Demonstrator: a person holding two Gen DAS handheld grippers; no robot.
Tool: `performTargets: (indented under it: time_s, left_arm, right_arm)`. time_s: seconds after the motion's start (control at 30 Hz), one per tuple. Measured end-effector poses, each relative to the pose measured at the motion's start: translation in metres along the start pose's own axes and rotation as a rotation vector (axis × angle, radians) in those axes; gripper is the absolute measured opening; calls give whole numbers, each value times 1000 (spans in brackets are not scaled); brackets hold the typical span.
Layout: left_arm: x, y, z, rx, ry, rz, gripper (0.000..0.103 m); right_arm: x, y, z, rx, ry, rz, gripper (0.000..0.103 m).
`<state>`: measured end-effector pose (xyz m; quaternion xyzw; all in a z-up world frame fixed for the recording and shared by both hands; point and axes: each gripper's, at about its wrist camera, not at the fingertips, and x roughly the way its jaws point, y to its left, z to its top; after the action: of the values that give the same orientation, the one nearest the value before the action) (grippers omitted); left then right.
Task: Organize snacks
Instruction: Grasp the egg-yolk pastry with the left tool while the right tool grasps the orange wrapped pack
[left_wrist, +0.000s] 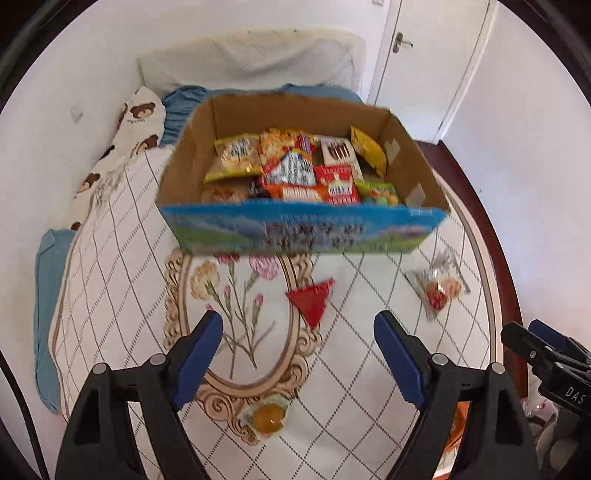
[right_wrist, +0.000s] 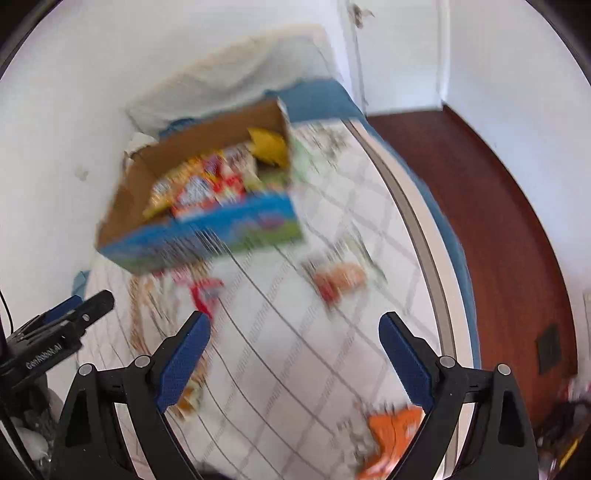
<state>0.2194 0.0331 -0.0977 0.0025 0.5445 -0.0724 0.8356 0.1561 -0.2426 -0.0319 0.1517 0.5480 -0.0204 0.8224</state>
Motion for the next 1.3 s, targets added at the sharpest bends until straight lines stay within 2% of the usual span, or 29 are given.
performTargets:
  time_s: [0.03,0.07,0.2,0.23,0.27,0.33,0.43,0.5,0.53,0.63,0.8,0.97,1.0,1.07,1.2,1.3]
  left_arm:
    - [11,-7,-12,6,43,-16,84]
    - [18,-11,-19,11,69,-23,84]
    - [49,-29,-49,49,164,-31,84]
    - [56,-33,-57,63,187,-32,84]
    - [61,-35,-62,72,202,-33,84]
    - [69,-37,-71,84,235,-31,84]
    - [80,-39,-86,108,275,-30,84]
    - [83,-38,-93,122,289,-30,84]
    - [85,-36,-97,125,297,-26,84]
    - [85,-20,-105,99,312,-16,84]
    - [78,30,-111,-16,312,3,84]
    - [83,80,-123,-151,344,-42,83]
    - [84,86,-125,-173,347,-52,82]
    - [88,93,-127,-205,350,-86,69]
    - [96,77,-126,-156,354,-125,68]
    - [115,63,-125,-94,410,-148,68]
  right_arm:
    - [7,-13,-14,34,30,-3,73]
    - [13,-26,-26,66,58,2,67]
    - [37,-84,-74,203,167,-64,67]
    - [46,-94,-84,221,215,-84,72]
    - [56,-103,-93,233,263,-96,83]
    - [76,-120,-115,256,356,-83,90]
    - [96,-135,-139,294,384,-69,90]
    - [107,-138,-148,296,375,-75,78]
    - [110,-136,-151,296,369,-68,66]
    - [112,-118,-150,246,338,-57,62]
    - [118,-55,-140,76,322,-20,62]
    - [132,2,-130,-49,329,-2,62]
    - [134,11,-128,-67,327,3,62]
    - [136,26,-124,-101,329,12,62]
    - [138,43,-117,-140,340,13,62]
    - [146,58,-106,-148,349,8,62]
